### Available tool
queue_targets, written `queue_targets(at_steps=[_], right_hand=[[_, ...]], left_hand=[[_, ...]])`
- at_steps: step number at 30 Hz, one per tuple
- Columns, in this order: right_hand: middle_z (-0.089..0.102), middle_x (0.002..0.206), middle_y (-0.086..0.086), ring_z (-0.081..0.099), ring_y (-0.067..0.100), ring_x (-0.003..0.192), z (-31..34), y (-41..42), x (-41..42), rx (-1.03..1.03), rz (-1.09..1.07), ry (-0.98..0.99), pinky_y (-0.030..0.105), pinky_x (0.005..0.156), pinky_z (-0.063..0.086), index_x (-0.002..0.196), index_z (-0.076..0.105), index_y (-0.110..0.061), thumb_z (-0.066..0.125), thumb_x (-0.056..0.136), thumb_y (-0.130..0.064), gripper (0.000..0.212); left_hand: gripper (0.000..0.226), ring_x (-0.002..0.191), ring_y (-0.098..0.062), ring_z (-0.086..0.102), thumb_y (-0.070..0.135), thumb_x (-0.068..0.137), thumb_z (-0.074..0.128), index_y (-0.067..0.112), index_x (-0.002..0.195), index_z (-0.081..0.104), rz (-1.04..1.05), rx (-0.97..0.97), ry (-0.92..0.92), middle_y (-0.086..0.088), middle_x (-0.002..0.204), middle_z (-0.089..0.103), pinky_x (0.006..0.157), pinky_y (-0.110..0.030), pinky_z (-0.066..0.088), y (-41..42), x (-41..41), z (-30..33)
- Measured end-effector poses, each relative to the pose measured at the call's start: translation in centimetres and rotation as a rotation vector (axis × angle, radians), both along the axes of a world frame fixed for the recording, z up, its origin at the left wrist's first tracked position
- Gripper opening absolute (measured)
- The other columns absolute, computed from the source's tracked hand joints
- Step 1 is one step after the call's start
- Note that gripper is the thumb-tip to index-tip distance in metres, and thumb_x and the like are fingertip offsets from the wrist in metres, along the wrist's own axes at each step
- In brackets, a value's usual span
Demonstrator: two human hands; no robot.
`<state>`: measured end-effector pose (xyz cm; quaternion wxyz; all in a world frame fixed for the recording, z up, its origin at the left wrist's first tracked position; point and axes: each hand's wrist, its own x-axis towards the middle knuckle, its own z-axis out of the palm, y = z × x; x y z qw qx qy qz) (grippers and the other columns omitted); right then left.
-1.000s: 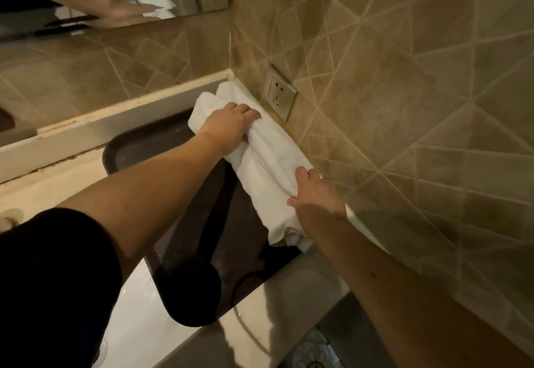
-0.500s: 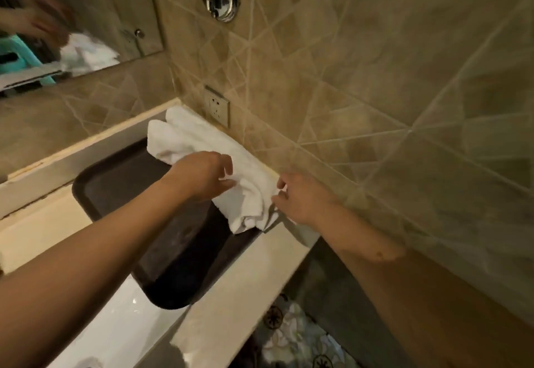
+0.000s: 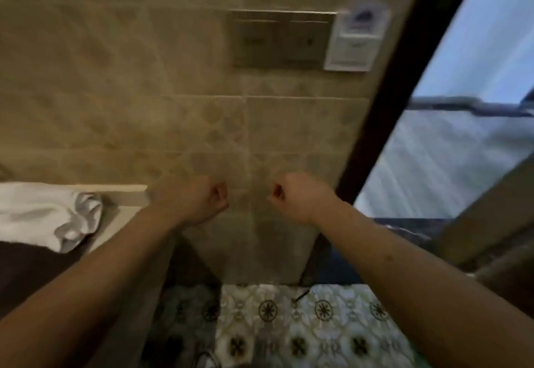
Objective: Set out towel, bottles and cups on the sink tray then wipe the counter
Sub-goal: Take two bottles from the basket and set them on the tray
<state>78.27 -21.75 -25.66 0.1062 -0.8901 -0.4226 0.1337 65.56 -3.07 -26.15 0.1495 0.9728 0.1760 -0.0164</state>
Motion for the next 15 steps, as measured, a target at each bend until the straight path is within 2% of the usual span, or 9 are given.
queue_targets(at_steps=[2, 4, 7, 10, 12, 15], right_hand=[[0.066, 0.085, 0.001, 0.063, 0.024, 0.080, -0.2, -8.6, 0.9, 0.034, -0.107, -0.029, 0.032, 0.065, 0.047, 0.090, 0.064, -0.021, 0.055, 0.096, -0.040, 0.022], [0.062, 0.077, -0.004, 0.059, 0.019, 0.072, -0.4, -17.1, 1.0, 0.057, -0.224, -0.033, 0.028, 0.058, 0.039, 0.084, 0.058, -0.027, 0.057, 0.096, -0.040, 0.018], [0.069, 0.091, 0.002, 0.063, 0.025, 0.081, -0.6, -28.6, 1.0, 0.042, -0.392, -0.050, 0.032, 0.065, 0.044, 0.090, 0.059, -0.025, 0.057, 0.095, -0.039, 0.015], [0.071, 0.099, 0.006, 0.065, 0.028, 0.088, -1.1, -38.8, 0.5, 0.015, -0.544, -0.055, 0.034, 0.070, 0.047, 0.093, 0.061, -0.023, 0.058, 0.094, -0.037, 0.014], [0.071, 0.098, 0.005, 0.065, 0.028, 0.087, -1.3, -44.9, -0.1, 0.017, -0.661, -0.064, 0.034, 0.068, 0.046, 0.090, 0.061, -0.023, 0.060, 0.094, -0.038, 0.015], [0.071, 0.096, 0.002, 0.065, 0.026, 0.086, -2.1, -52.3, -0.8, 0.016, -0.823, -0.048, 0.036, 0.071, 0.051, 0.085, 0.059, -0.025, 0.061, 0.091, -0.041, 0.017]], left_hand=[[0.013, 0.080, -0.029, 0.067, 0.029, 0.088, 0.072, 0.016, 0.088, 0.070, -0.113, -0.040, -0.032, -0.010, 0.086, 0.072, 0.076, -0.042, 0.056, -6.8, 3.4, 0.3], [0.015, 0.080, -0.027, 0.067, 0.033, 0.087, 0.073, 0.019, 0.086, 0.068, -0.239, -0.013, -0.028, -0.005, 0.083, 0.071, 0.074, -0.039, 0.055, -13.6, 6.5, 0.6], [0.018, 0.077, -0.020, 0.066, 0.036, 0.085, 0.074, 0.023, 0.079, 0.063, -0.409, -0.027, -0.065, 0.006, 0.078, 0.066, 0.070, -0.033, 0.053, -23.7, 10.2, 0.5], [0.018, 0.076, -0.011, 0.065, 0.045, 0.086, 0.070, 0.028, 0.084, 0.065, -0.574, -0.014, -0.023, 0.013, 0.080, 0.067, 0.068, -0.029, 0.051, -33.4, 13.4, 0.1], [0.017, 0.077, -0.010, 0.065, 0.047, 0.087, 0.068, 0.030, 0.086, 0.065, -0.704, -0.017, 0.004, 0.013, 0.085, 0.068, 0.068, -0.028, 0.047, -39.4, 15.4, -0.4], [0.018, 0.080, -0.014, 0.065, 0.046, 0.089, 0.067, 0.028, 0.090, 0.065, -0.853, -0.018, 0.042, 0.005, 0.089, 0.070, 0.077, -0.036, 0.055, -47.6, 17.9, -1.2]])
